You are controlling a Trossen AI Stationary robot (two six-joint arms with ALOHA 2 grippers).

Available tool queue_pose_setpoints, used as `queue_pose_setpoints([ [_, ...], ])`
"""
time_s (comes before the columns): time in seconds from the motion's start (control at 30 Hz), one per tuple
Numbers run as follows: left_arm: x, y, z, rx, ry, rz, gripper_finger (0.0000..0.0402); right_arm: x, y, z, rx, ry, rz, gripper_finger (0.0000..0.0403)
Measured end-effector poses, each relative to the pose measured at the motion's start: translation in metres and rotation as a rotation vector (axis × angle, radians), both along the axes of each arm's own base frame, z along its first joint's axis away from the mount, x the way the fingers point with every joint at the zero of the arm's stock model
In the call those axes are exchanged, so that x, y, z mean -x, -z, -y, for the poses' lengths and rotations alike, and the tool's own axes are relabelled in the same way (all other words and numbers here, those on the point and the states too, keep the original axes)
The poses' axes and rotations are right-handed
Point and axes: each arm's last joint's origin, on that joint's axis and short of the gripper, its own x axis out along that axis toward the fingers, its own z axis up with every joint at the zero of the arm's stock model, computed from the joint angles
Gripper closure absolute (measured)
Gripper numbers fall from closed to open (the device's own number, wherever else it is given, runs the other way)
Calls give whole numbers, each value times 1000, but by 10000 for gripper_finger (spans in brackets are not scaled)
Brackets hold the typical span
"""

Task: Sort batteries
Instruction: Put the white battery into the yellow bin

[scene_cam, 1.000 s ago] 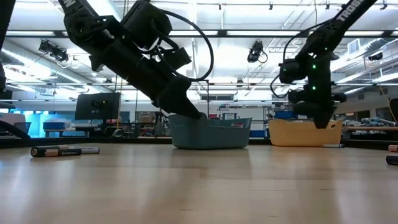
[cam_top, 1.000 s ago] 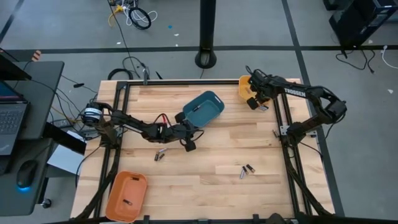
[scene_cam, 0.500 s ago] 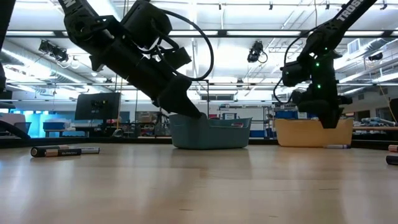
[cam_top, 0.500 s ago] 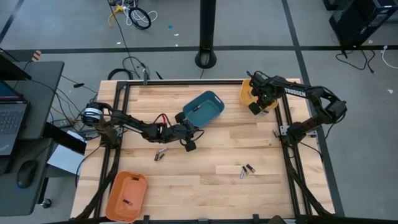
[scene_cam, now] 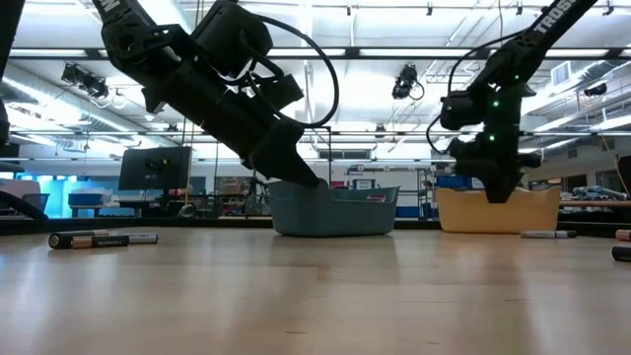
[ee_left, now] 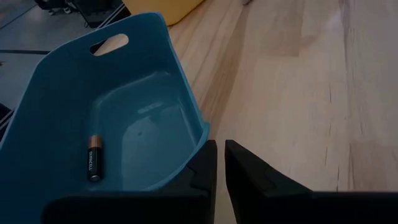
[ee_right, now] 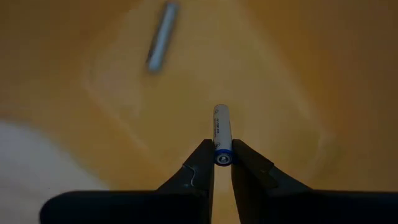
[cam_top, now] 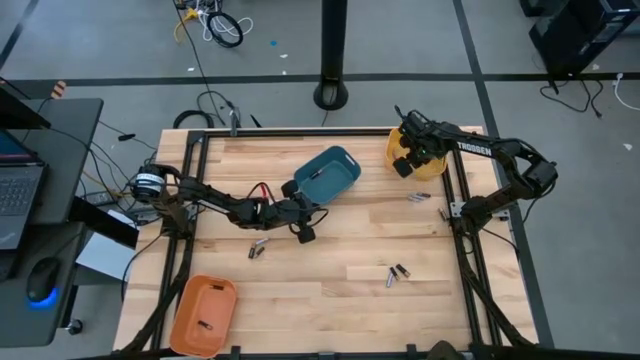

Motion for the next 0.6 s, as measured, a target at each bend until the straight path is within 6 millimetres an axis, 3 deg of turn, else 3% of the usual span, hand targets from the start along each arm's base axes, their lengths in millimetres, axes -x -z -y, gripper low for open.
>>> queue_pose_setpoints([
  [0.23, 0, 0, 0, 0, 0, 0, 363, 4, -3, 13, 89, 49, 41, 351],
  [0.6, 0, 0, 1, 0, 2, 0, 363, 9, -3, 18, 97, 75, 42, 301],
])
